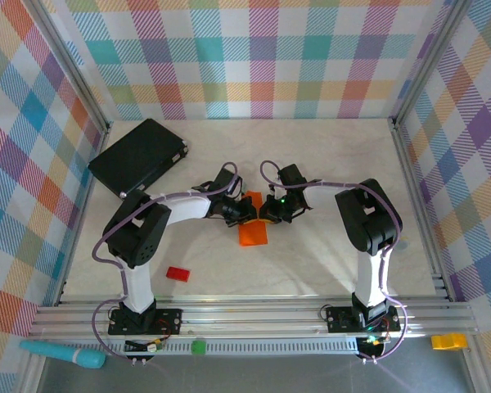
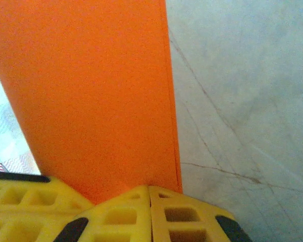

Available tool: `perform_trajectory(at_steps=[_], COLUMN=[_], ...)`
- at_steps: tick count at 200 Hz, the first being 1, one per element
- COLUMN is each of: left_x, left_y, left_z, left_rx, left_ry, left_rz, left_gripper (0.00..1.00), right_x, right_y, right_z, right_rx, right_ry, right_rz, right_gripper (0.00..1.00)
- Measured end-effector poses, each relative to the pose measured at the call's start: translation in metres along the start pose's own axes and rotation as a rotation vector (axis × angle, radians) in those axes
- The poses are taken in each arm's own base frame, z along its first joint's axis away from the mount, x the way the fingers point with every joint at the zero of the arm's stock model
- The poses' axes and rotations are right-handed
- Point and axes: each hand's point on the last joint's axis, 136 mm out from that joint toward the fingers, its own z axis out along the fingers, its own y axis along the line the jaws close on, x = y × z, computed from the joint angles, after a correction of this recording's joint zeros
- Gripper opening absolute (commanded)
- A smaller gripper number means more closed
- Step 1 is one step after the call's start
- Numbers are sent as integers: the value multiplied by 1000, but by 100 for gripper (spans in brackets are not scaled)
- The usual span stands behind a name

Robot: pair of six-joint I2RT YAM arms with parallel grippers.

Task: Fold a paper plane with a square sheet of paper (pick it up from the middle)

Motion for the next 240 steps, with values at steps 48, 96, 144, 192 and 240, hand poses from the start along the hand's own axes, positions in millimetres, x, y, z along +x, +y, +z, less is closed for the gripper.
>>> perform_trajectory(at_steps=[48,96,144,192,240], left_x=[-1,-3,-13,-26,-11], left_y=[19,29,62,62,6], left_z=[7,-1,-30,-51,-32], left_rx=[-42,-25,-51,-37,76], left_ry=[14,21,-13,-71,-44], left_rz=[-18,-12,-75,-88,16], left_gripper=[0,0,0,0,0], right_x=[1,1,1,1,1], right_y=[-3,-5,-5,-5,-5], right_z=[2,3,3,3,3], right_rx=[9,17,22,24,25], right_ry=[8,15,14,15,17], right_rz=[8,14,15,16,18], right_gripper=[7,7,7,7,7])
